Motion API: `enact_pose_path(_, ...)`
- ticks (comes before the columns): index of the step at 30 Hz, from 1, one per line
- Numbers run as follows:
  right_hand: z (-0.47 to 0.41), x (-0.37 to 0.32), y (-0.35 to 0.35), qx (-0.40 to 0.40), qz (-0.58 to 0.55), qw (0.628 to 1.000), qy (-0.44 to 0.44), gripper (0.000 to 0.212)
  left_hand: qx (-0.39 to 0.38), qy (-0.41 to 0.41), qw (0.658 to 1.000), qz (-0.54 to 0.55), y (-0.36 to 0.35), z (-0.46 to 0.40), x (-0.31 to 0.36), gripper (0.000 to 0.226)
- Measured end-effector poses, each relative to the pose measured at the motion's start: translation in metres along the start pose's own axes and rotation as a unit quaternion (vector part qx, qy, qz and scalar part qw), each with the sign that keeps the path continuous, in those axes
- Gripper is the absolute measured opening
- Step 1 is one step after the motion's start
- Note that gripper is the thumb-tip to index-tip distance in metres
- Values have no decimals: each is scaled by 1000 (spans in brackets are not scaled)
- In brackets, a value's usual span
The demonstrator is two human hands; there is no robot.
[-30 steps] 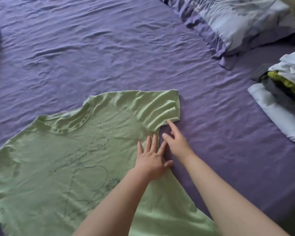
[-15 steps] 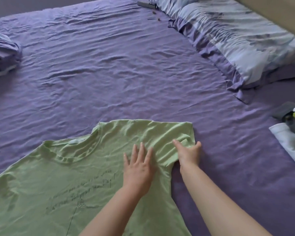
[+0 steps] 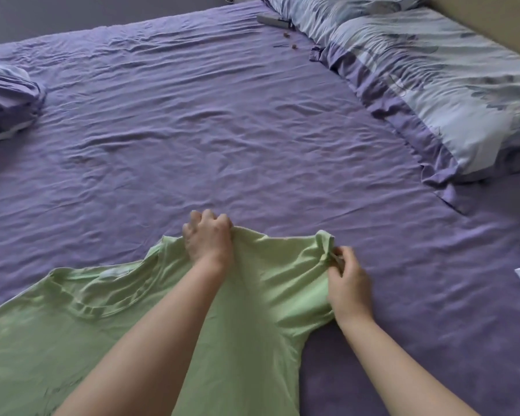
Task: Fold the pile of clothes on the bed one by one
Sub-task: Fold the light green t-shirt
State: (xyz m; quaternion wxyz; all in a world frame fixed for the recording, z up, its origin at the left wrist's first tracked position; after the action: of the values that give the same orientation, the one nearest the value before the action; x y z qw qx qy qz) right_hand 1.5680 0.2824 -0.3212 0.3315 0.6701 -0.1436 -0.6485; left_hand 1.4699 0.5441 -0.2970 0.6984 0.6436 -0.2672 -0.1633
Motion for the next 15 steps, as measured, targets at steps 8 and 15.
enact_pose_path(8, -8, 14, -9, -18, 38, 999, 33, 21, -50, 5, 982, 181, -31, 41, 10, 51)
enact_pose_path(15, -2, -1, -20, -100, 82, 991, 28, 67, -95, -51, 993, -48, -76, 114, 17, 70)
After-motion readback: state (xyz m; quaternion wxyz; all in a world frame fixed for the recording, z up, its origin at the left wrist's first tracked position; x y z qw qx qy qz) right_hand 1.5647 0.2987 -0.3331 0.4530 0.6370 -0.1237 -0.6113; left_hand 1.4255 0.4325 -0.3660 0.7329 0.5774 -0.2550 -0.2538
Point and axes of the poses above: each hand's wrist, its own z-axis away from the middle knuckle, its own y-axis out of the back of the hand, x = y × z, the point moved 9 cm from there along -z, towards the middle knuckle, and after that the axes turned 5 degrees about y, right-handed, at the moved point
